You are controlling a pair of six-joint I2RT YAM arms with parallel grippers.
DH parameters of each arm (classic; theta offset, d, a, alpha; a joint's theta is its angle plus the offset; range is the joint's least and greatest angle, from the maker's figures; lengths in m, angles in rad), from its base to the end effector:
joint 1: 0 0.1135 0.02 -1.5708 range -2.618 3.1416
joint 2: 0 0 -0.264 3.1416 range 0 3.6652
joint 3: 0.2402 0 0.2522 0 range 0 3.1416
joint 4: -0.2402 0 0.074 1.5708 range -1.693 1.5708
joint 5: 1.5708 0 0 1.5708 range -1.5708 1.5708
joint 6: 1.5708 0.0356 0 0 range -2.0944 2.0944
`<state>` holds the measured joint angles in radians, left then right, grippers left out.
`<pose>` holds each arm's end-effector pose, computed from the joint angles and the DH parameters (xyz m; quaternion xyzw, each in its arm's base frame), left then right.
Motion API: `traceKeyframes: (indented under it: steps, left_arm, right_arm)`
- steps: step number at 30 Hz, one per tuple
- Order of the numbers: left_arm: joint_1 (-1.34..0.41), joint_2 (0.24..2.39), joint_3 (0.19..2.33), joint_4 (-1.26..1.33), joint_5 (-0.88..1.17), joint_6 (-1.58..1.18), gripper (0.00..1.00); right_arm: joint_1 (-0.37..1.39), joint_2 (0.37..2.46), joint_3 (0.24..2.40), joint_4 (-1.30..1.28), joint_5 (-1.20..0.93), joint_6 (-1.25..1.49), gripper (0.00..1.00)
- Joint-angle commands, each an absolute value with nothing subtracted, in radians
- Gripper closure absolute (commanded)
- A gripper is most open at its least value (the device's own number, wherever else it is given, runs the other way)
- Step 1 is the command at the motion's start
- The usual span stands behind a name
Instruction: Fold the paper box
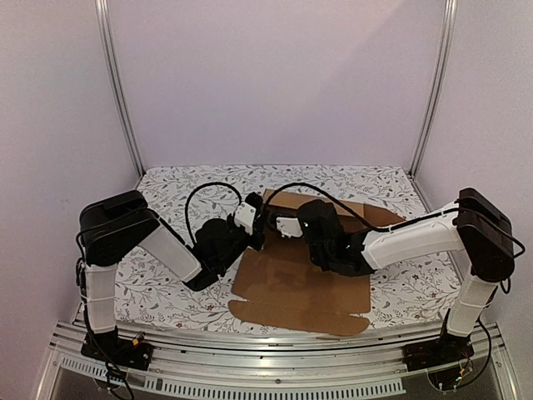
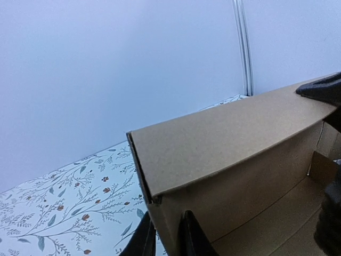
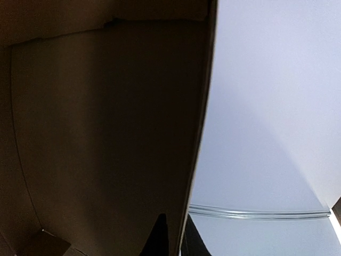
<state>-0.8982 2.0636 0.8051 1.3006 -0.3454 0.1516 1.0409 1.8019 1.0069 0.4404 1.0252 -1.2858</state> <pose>0.2491 -0.2934 0.1359 0.2343 0.6521 -0.1486 0.7055 0.2191 0.3139 0.2055 -0.5457 0.5407 -0.4603 0.4450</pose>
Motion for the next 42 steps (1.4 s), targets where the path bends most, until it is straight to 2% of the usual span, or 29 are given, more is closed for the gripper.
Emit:
traceKeyframes:
  steps: [1, 4, 6, 13, 19, 23, 28, 37, 42]
  left_arm:
    - [-0.907, 2.059, 0.798, 1.443, -0.357, 0.149, 0.83]
    - [-0.906, 2.05, 0.807, 1.434, -0.359, 0.144, 0.86]
    - [-0.905, 2.04, 0.812, 1.416, -0.377, 0.138, 0.87]
    - [-0.899, 2.002, 0.822, 1.317, -0.392, 0.134, 0.88]
    - [-0.89, 1.958, 0.817, 1.253, -0.333, 0.124, 0.88]
    - [-0.89, 1.947, 0.81, 1.219, -0.275, 0.116, 0.88]
    - [-0.888, 1.963, 0.821, 1.189, -0.206, 0.1, 0.88]
    - [-0.882, 2.008, 0.857, 1.152, -0.189, 0.068, 0.87]
    - [-0.881, 2.009, 0.927, 0.994, -0.15, 0.032, 0.79]
  right_arm:
    - [1.072, 1.826, 0.985, 0.276, 0.938, -1.285, 0.85]
    - [1.071, 1.766, 1.038, 0.126, 0.902, -1.226, 0.63]
    - [1.06, 1.702, 1.092, -0.041, 0.842, -1.124, 0.55]
    - [1.013, 1.612, 1.351, -0.706, 0.48, -0.84, 0.41]
    - [0.962, 1.63, 1.698, -1.102, 0.093, -0.695, 0.25]
    - [0.812, 1.716, 1.898, -1.227, -0.136, -0.566, 0.25]
    - [0.649, 1.891, 1.995, -1.3, -0.365, -0.465, 0.24]
    - [0.628, 2.053, 1.986, -1.299, -0.489, -0.428, 0.22]
    - [0.615, 2.091, 2.0, -1.327, -0.55, -0.412, 0.24]
